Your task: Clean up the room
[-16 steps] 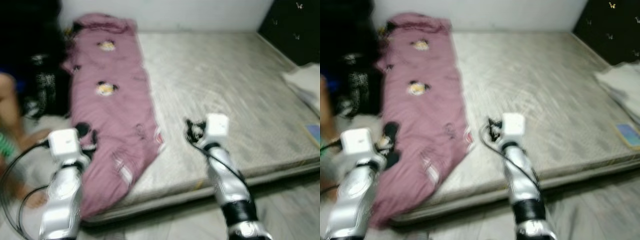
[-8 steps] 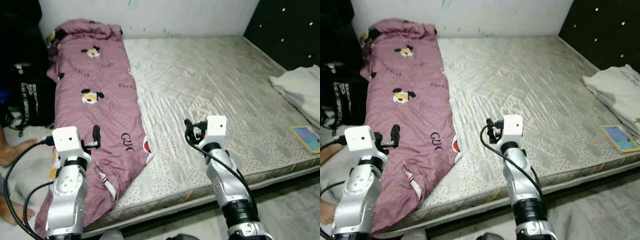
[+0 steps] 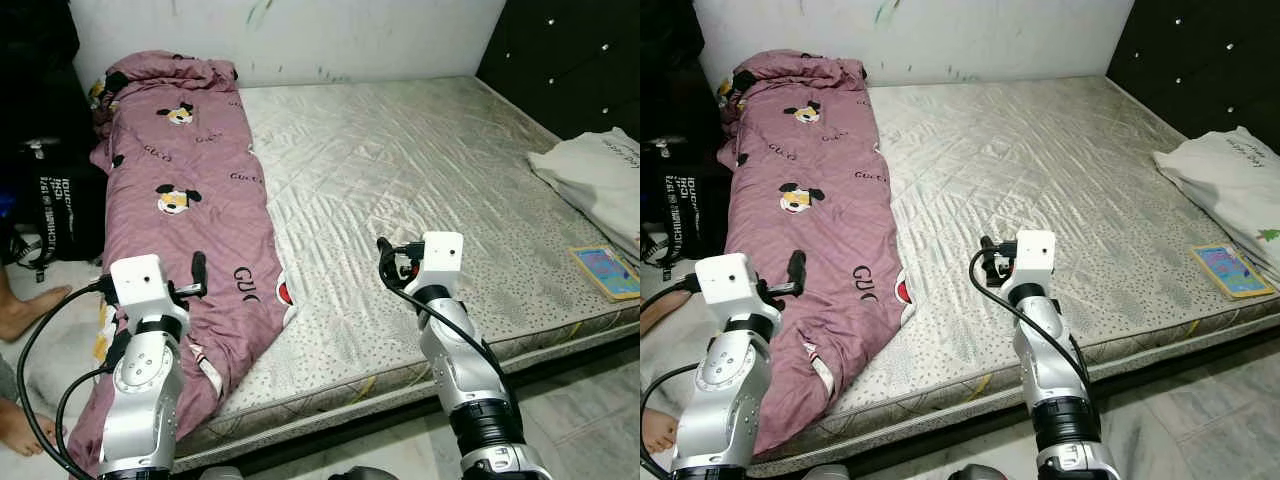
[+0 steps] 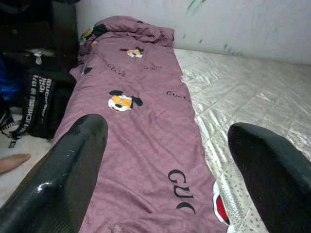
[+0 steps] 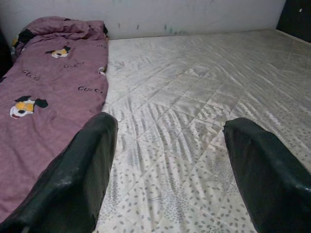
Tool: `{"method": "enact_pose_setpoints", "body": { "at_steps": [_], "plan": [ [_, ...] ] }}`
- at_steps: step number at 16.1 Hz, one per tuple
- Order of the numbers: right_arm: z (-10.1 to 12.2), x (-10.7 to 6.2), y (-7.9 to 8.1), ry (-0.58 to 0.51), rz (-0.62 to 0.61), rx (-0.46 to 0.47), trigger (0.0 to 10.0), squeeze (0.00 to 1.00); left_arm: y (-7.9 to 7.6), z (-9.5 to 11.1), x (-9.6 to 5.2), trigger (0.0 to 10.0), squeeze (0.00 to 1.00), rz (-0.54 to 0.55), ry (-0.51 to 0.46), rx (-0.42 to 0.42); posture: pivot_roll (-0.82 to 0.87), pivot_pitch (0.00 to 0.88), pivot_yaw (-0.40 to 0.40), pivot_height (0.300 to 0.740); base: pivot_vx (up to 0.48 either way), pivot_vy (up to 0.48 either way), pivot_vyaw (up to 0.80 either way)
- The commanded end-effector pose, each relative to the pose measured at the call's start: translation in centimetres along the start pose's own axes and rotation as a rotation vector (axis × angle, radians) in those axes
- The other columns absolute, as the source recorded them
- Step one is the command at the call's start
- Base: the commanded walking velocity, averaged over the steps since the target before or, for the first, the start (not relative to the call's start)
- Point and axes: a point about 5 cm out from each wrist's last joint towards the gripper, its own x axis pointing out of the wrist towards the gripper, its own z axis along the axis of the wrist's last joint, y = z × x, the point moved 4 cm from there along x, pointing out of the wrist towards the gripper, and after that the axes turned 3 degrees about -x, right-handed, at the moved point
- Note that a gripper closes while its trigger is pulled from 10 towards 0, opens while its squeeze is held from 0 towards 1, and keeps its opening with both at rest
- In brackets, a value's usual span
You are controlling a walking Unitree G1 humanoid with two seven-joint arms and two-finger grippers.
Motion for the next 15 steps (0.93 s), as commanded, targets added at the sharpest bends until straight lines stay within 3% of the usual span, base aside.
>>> {"method": "enact_pose_setpoints", "body": {
  "at_steps": [1, 11, 15],
  "plan": [
    [0.2, 0.0, -0.1, -0.005, 0.000, 0.005, 10.0, 0.00, -0.2, 0.1, -0.1, 10.0, 0.00, -0.013, 0.004, 0.003, 0.12, 0.017, -0.072, 0.740, 0.000, 0.000, 0.00],
    [0.1, 0.0, 0.0, 0.005, 0.011, 0.006, 10.0, 0.00, 0.0, 0.0, 0.0, 10.0, 0.00, 0.006, 0.011, 0.004, 0.12, 0.027, -0.072, 0.617, 0.000, 0.000, 0.00],
    [0.0, 0.1, 0.1, 0.016, 0.013, 0.003, 10.0, 0.00, 1.0, 0.3, 0.1, 10.0, 0.00, 0.076, -0.003, 0.021, 0.12, 0.024, -0.074, 0.613, 0.000, 0.000, 0.00]
  ]
}}
